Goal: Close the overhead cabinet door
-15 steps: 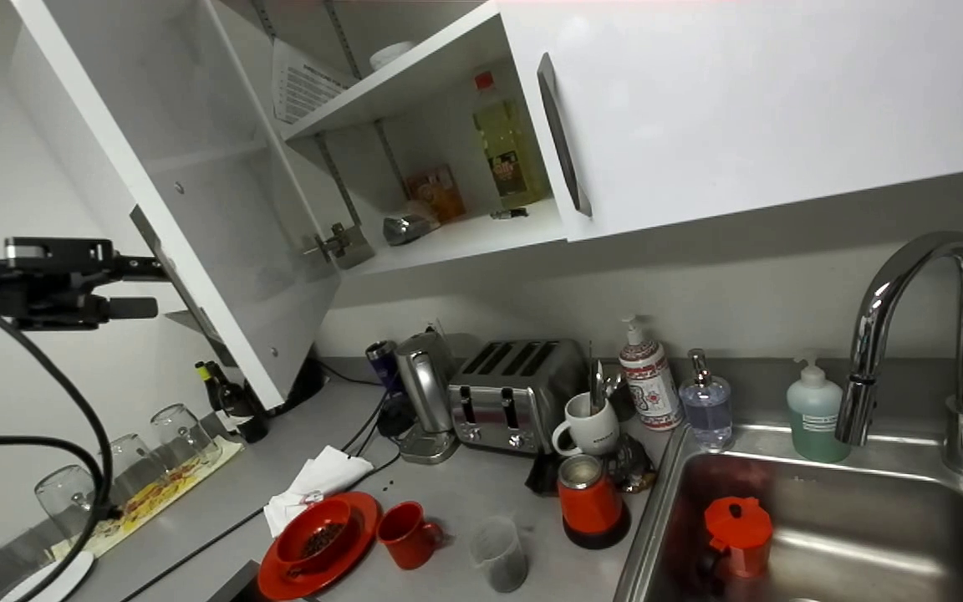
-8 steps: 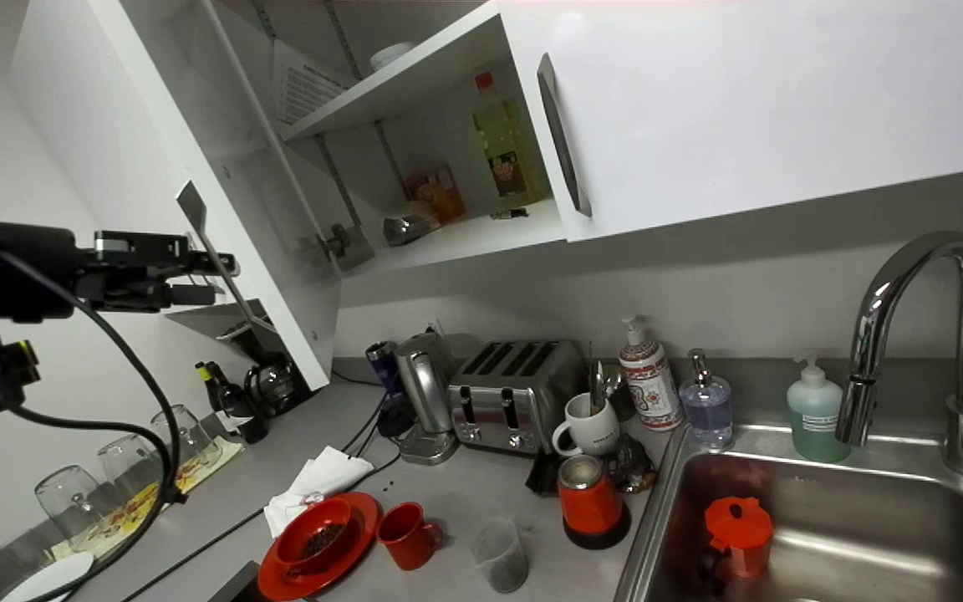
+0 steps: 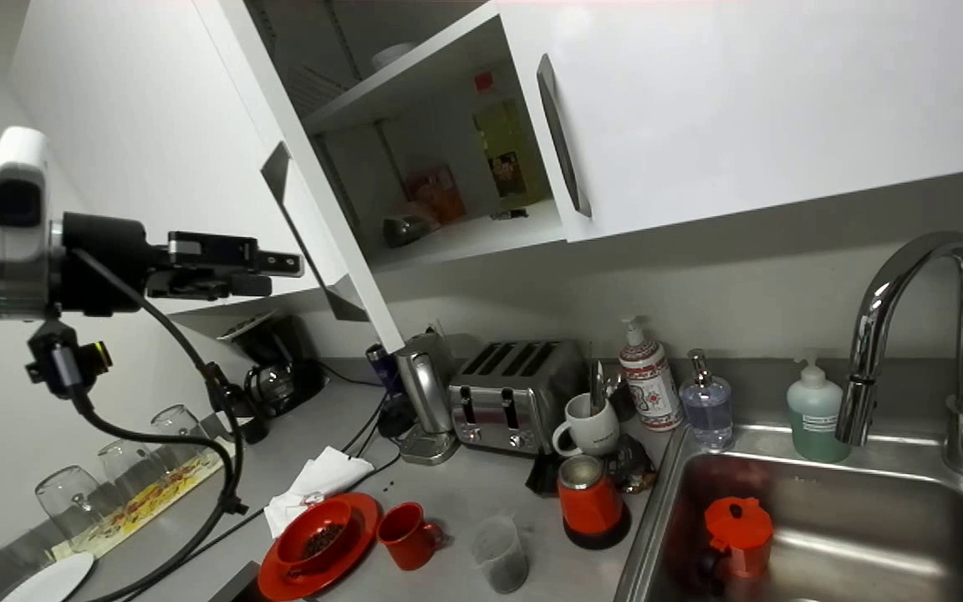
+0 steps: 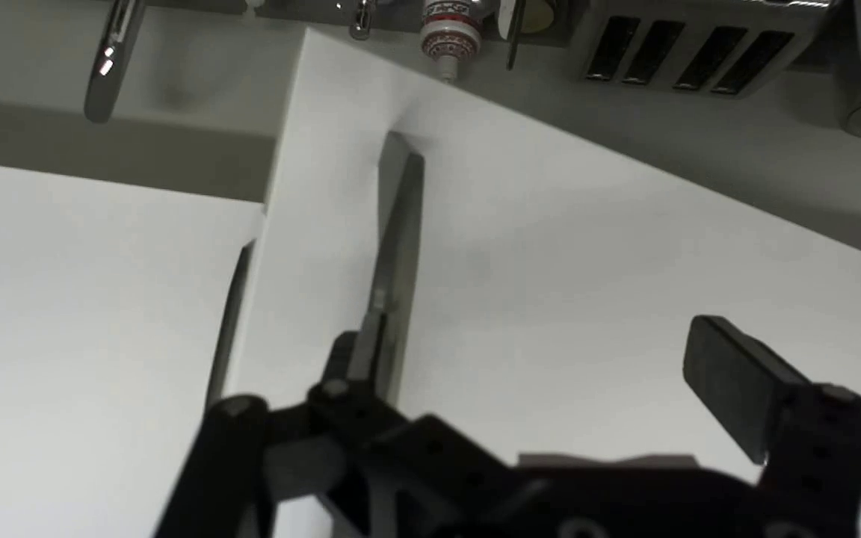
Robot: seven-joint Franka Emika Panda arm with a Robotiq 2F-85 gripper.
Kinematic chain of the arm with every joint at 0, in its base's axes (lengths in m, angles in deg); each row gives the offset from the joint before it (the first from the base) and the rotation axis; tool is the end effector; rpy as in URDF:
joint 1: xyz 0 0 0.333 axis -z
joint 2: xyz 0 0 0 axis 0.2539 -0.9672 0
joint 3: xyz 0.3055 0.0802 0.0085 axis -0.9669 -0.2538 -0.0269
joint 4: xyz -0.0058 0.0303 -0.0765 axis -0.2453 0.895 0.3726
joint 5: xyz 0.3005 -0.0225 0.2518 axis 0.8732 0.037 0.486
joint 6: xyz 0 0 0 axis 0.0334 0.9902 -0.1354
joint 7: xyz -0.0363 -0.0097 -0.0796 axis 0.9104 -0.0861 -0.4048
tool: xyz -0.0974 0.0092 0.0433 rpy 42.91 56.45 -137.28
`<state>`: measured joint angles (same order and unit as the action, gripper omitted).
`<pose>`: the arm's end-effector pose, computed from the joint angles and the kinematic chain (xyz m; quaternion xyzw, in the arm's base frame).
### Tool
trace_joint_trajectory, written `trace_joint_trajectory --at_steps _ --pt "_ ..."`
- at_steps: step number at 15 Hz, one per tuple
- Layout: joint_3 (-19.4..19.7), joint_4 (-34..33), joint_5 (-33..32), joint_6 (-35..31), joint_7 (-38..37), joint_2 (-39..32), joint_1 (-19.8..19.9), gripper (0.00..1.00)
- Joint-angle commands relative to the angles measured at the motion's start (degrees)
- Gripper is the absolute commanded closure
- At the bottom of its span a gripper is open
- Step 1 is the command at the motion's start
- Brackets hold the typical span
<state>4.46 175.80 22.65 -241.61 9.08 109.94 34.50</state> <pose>0.4631 0.0136 0.5277 0.8531 0.0446 0.5149 0.0718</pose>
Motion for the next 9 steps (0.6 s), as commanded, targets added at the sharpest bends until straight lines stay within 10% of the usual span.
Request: trace_joint_trajectory --at_steps 1,9 --pt "4.71 -2.3 0.5 -4.63 -0.03 -5.64 -2.34 0.0" --pt "14.16 -4.64 -3.36 -10.23 -1.92 -9.41 -13.42 0.0"
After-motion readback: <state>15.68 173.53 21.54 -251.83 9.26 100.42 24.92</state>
